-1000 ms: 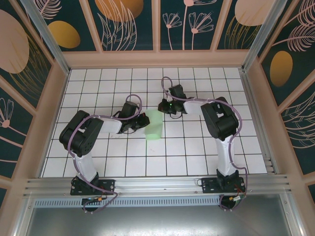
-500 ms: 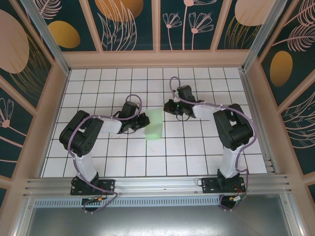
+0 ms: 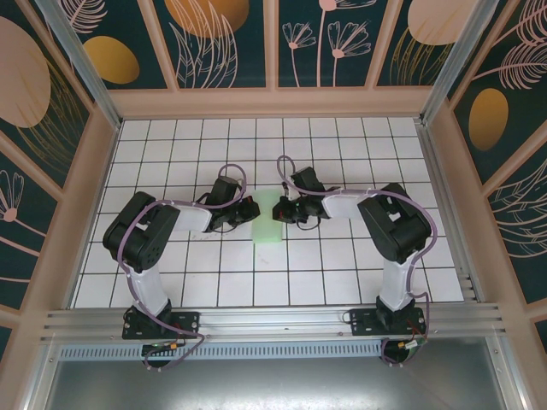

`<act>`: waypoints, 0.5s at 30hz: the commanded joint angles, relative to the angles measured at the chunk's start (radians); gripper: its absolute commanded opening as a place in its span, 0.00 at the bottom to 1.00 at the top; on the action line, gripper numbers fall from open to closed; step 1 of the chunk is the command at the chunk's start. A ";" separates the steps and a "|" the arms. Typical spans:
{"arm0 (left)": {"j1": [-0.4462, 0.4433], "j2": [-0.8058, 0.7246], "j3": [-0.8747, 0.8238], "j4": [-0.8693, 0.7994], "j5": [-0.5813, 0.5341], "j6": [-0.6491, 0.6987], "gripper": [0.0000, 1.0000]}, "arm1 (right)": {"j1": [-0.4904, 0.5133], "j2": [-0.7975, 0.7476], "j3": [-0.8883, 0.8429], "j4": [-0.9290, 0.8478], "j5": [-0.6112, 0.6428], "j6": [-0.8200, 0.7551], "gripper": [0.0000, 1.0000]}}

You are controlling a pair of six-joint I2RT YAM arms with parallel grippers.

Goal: Fold a paper plane with a square sheet of paper (pick it up from the middle)
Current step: Fold the square sheet of paper in half at the center of the table.

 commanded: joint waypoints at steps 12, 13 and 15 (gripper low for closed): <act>0.013 0.116 -0.089 -0.339 -0.161 0.015 0.00 | -0.056 -0.149 -0.215 -0.060 0.014 -0.096 0.00; 0.014 0.114 -0.090 -0.336 -0.156 0.016 0.00 | -0.056 -0.163 -0.206 -0.047 0.007 -0.088 0.00; 0.013 0.109 -0.089 -0.335 -0.154 0.016 0.00 | -0.055 -0.180 -0.169 -0.031 -0.004 -0.072 0.00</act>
